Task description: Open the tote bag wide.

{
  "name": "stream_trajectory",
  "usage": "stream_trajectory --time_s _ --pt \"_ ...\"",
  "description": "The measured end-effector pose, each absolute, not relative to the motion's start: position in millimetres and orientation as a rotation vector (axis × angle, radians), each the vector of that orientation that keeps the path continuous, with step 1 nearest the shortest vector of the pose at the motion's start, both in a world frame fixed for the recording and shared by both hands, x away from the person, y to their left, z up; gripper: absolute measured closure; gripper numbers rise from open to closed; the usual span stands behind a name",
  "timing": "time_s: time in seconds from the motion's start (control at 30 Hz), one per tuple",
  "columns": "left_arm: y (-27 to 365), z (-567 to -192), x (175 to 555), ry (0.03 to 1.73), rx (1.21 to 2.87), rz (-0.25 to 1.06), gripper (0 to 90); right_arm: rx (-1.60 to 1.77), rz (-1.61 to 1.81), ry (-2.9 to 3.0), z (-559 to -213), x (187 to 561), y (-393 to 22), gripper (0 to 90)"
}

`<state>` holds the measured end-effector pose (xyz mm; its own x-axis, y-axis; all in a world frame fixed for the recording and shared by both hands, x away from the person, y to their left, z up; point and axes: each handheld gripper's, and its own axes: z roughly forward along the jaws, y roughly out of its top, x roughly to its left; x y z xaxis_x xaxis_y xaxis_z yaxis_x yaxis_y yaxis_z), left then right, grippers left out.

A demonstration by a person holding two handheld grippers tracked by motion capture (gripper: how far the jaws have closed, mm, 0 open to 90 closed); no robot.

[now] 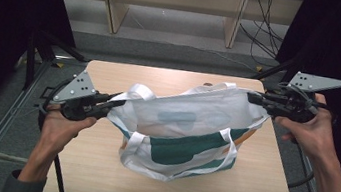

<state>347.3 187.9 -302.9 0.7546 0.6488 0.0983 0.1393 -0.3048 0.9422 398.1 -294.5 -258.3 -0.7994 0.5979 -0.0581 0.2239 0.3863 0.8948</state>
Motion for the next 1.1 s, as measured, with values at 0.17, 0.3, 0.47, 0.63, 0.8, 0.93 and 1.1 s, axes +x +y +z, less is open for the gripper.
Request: stream_trajectory --time_s 0.17,0.3,0.47,0.63,0.8,0.93,1.1 --pt "189 -326 354 0.647 1.873 0.550 86.3 0.716 1.345 2.307 -273 401 -291 88.4" --pt "189 -339 355 0.653 1.891 0.522 86.1 0.713 1.333 2.310 -280 402 -291 88.4" --pt "190 -357 355 0.657 1.908 0.490 86.1 0.731 1.306 2.338 -296 399 -286 88.4" --pt "192 -376 354 0.673 1.915 0.454 85.5 0.733 1.297 2.390 -312 400 -286 88.4" --pt "189 -394 356 0.688 1.934 0.440 85.1 0.757 1.283 2.409 -333 401 -286 88.4" --pt "186 -406 359 0.694 1.977 0.424 84.7 0.778 1.232 2.438 -344 401 -286 88.4" --pt "179 -427 373 0.743 2.011 0.385 84.6 0.851 1.171 2.477 -381 414 -288 88.4"
